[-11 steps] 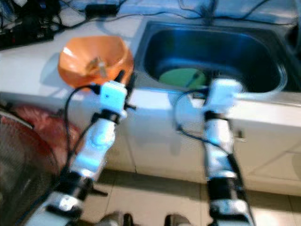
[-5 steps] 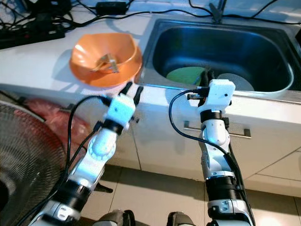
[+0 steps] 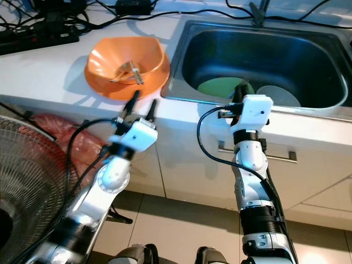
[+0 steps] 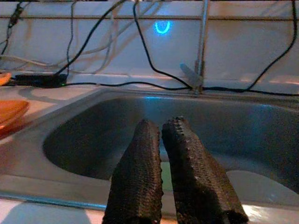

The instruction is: Kitchen organization

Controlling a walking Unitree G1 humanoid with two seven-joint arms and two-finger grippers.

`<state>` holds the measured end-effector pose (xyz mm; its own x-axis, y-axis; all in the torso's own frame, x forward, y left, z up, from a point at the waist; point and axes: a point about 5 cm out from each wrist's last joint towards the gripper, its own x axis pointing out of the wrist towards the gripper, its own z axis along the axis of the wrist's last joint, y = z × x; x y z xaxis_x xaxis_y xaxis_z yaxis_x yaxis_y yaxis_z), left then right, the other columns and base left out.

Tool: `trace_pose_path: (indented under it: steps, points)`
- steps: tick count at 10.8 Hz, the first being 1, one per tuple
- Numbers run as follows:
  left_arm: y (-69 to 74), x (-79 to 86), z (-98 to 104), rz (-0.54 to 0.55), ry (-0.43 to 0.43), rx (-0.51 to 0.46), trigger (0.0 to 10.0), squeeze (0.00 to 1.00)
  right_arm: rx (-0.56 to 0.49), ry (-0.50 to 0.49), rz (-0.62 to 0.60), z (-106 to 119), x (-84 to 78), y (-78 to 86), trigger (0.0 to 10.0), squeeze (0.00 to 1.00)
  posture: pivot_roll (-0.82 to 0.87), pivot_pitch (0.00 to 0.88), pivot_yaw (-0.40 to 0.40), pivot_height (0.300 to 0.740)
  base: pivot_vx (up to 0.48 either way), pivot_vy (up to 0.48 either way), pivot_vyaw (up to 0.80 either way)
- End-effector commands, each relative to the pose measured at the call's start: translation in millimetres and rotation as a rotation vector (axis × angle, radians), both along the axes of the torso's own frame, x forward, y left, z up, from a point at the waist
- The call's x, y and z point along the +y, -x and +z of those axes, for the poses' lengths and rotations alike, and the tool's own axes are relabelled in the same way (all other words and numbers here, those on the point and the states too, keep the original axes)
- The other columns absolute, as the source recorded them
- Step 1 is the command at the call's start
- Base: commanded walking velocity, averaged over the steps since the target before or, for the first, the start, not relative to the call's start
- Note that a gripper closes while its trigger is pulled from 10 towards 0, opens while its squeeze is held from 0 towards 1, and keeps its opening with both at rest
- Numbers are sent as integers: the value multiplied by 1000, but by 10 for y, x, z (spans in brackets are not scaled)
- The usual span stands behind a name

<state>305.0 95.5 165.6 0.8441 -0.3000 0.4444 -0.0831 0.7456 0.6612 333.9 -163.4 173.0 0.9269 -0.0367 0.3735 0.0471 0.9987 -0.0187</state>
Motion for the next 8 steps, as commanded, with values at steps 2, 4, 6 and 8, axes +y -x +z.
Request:
trace_pose_path:
  steps: [2, 4, 6, 8]
  points:
    - [43, 40, 5, 27, -59, -38, 10000, 0, 11, 1, 11, -16, 21, -8, 10000, 0, 3, 152, 20, 740, 0, 0, 0]
    - [87, 13, 80, 32, -81, -107, 10000, 0, 8, 0, 12, -10, 13, -12, 10000, 0, 4, 151, 19, 740, 0, 0, 0]
    - [88, 0, 104, 33, -88, -115, 10000, 0, 6, 3, 11, -6, 8, -11, 10000, 0, 4, 151, 19, 740, 0, 0, 0]
    - [53, -7, 135, 34, -89, -113, 10000, 0, 6, 2, 7, -4, 2, -15, 10000, 0, 1, 149, 20, 740, 0, 0, 0]
